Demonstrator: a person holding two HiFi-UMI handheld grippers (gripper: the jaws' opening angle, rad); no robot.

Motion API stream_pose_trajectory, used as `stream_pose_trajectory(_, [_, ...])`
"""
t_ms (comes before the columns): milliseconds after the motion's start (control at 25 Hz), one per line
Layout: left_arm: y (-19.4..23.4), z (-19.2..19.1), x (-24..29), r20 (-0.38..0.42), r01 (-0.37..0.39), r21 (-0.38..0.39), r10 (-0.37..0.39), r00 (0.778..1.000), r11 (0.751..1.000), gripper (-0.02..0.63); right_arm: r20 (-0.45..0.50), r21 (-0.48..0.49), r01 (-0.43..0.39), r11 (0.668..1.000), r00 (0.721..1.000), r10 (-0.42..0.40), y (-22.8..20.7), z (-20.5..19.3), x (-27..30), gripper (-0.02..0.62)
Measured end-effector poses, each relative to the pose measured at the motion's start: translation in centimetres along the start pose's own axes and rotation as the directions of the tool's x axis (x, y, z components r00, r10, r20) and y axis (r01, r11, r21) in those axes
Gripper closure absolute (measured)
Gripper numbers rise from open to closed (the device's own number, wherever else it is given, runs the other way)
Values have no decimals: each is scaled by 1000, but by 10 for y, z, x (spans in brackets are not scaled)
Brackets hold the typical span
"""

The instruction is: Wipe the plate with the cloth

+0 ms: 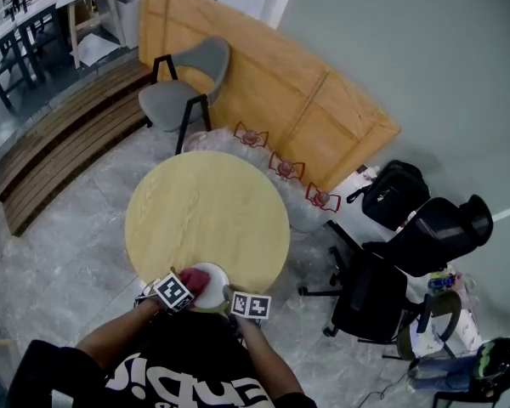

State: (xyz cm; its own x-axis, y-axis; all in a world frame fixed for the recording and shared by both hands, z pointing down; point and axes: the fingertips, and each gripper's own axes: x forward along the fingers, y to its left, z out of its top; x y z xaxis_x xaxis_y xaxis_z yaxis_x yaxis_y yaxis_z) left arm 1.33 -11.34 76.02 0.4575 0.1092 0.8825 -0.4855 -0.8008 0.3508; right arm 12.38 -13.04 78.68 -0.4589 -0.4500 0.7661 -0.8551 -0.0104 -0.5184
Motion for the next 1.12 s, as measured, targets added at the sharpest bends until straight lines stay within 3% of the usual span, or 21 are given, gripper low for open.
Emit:
stream_pose_trajectory(760, [39, 40, 5, 10, -81, 1, 81, 997, 997, 543, -12, 9, -56, 998, 998, 57, 2, 4, 4, 535])
stream_pose_trajectory(1120, [41, 62, 25, 13, -71, -46, 71, 997, 996, 543, -16, 37, -69, 997, 997, 70, 0, 6, 6, 535])
